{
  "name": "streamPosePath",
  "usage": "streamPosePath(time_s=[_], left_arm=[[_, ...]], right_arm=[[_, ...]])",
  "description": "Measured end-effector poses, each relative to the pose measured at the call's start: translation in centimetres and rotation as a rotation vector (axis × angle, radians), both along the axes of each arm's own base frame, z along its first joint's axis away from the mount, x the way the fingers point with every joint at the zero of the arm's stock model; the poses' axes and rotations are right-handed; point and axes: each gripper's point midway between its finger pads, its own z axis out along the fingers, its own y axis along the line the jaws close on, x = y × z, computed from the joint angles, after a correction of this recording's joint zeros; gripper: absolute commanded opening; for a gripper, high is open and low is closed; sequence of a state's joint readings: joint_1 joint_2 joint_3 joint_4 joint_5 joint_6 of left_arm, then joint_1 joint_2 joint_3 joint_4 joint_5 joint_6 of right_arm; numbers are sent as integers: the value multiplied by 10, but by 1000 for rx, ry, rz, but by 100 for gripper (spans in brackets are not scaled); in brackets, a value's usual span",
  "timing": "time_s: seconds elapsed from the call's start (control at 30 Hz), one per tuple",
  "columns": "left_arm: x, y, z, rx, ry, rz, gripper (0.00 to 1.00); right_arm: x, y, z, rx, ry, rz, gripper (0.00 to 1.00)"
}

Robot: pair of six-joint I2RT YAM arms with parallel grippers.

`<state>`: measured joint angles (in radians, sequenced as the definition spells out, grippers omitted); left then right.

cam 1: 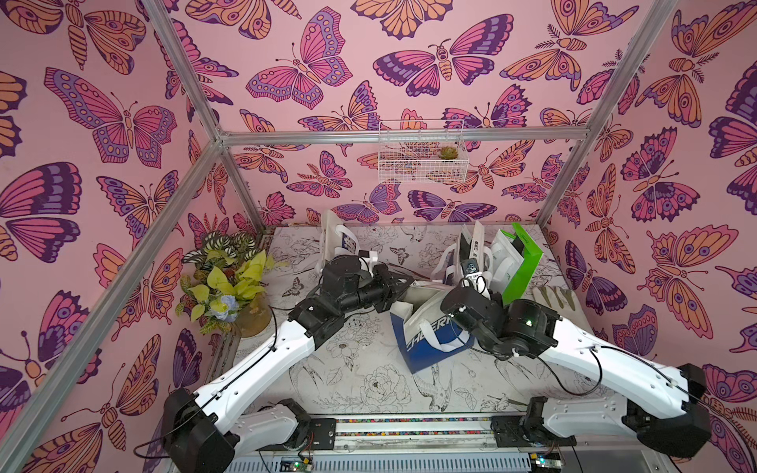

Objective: Open the takeout bag
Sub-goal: Open the takeout bag at the center of the board.

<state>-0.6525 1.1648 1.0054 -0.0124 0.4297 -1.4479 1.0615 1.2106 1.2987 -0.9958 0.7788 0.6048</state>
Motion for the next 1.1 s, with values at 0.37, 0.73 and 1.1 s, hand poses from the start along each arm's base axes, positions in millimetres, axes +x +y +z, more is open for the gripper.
streamPosePath(time_s=[0.37,0.73,1.1], left_arm=[[-4,-4,9,2,14,-35,0],[-12,-10,8,46,38,-106,0],[-16,-10,9,87,32,-139,0]], right_arm=[[-20,43,20,11,69,209,68],[-22,85,38,13,83,347,63],[-4,106,32,-114,105,327,27]])
